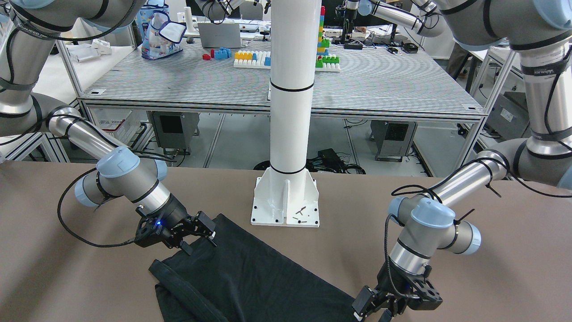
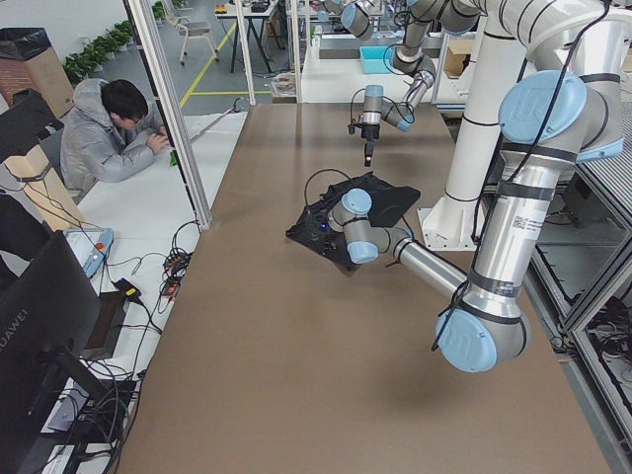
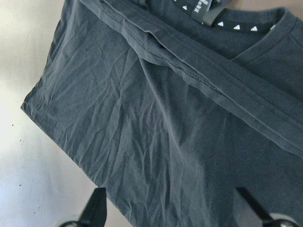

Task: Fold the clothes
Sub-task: 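Move the left gripper to the shirt corner nearest it and grasp it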

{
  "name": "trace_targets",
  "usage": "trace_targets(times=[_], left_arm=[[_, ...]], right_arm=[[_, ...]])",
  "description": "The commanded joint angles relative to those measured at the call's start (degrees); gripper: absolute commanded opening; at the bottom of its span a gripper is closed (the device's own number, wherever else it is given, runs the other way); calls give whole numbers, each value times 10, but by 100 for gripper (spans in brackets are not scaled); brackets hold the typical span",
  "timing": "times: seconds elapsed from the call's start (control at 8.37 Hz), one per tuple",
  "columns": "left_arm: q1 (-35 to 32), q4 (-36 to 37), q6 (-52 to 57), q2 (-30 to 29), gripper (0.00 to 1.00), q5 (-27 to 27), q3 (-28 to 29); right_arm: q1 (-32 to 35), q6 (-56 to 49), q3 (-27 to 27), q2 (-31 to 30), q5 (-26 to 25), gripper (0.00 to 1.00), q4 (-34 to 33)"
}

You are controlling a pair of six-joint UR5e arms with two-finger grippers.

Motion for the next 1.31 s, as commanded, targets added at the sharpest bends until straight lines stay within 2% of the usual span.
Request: trace_targets(times=[0.0,0.48,1.2], left_arm=[[68,-8,-21,22,100,75,-2],[92,-9,-21,48,100,76,-5],[107,-9,-16,45,100,76,12]], right_arm=[[3,-1,-8,4,-7,94,-1],[3,-1,-8,4,-9,94,-2],[3,-1,-24,17,-20,94,-1]])
